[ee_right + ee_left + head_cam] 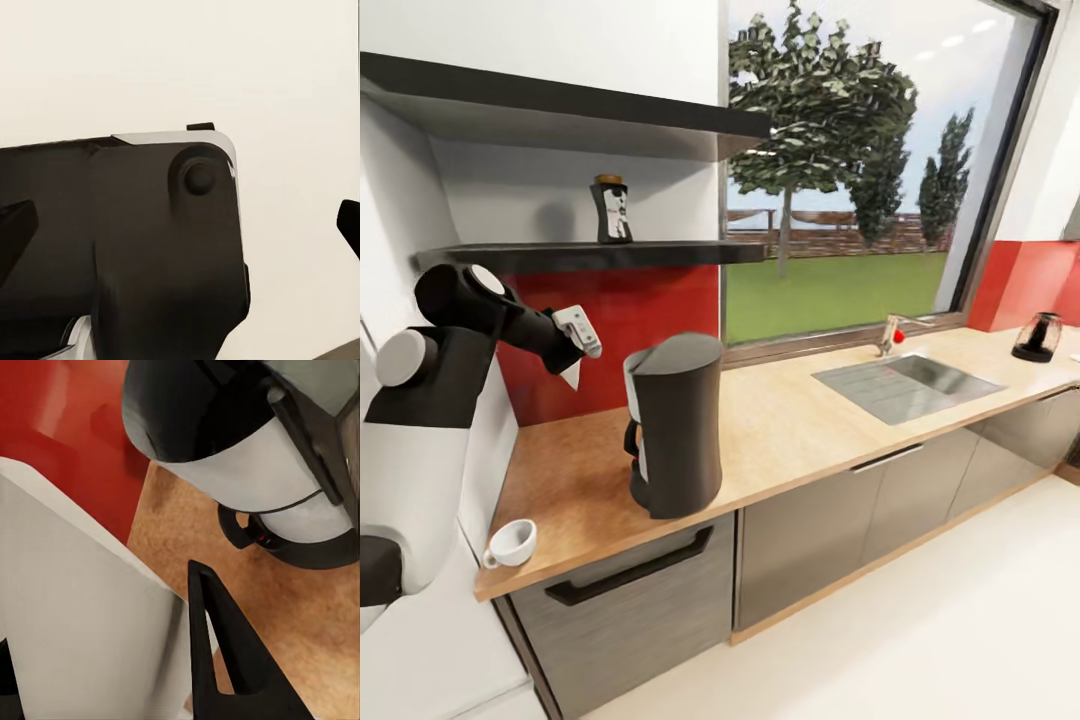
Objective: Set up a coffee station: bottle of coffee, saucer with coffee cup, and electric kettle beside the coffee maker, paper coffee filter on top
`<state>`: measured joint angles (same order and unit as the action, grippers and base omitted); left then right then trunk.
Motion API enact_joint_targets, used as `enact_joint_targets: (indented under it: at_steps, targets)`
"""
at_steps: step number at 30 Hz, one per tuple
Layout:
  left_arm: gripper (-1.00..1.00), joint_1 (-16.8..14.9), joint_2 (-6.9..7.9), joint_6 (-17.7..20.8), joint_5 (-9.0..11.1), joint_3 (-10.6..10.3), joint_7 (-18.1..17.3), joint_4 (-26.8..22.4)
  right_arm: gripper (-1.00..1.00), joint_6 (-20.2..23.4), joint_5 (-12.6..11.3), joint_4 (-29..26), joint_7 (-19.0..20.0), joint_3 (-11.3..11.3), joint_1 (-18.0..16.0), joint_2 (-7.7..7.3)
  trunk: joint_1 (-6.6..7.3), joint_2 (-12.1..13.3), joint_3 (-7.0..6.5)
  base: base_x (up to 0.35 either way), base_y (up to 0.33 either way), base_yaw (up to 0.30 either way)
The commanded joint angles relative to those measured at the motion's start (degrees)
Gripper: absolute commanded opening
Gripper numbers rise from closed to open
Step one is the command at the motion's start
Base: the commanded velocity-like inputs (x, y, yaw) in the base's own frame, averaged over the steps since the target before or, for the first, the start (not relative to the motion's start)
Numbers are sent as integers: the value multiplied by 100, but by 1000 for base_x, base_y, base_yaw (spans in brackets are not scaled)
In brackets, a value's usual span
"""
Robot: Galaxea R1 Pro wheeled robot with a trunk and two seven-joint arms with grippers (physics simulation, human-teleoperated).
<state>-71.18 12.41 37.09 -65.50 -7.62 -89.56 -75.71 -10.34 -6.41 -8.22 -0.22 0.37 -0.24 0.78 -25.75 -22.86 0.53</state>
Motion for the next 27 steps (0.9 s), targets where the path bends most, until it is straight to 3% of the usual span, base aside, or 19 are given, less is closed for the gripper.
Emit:
enact_joint_targets:
  at_steps: [1,8,22,27]
  targets:
    - [-100,-6,8,52,-37,-11,-44,-5,100,-21,-53,4,-3,7,-2,2,-3,-6,3,21,0,-233]
    - [-100,-9,24,52,-40,-12,-44,-11,100,-20,-53,4,-4,7,-2,2,-3,-6,-9,5,0,-223]
    - [-100,-62,53,41,-66,-12,-44,-23,100,-20,-53,4,-1,7,-2,2,-3,-6,-33,0,0,-71]
    - [-100,-438,167,44,-66,-12,-44,14,100,-20,-53,4,1,7,-2,2,-3,-6,-34,0,0,-8]
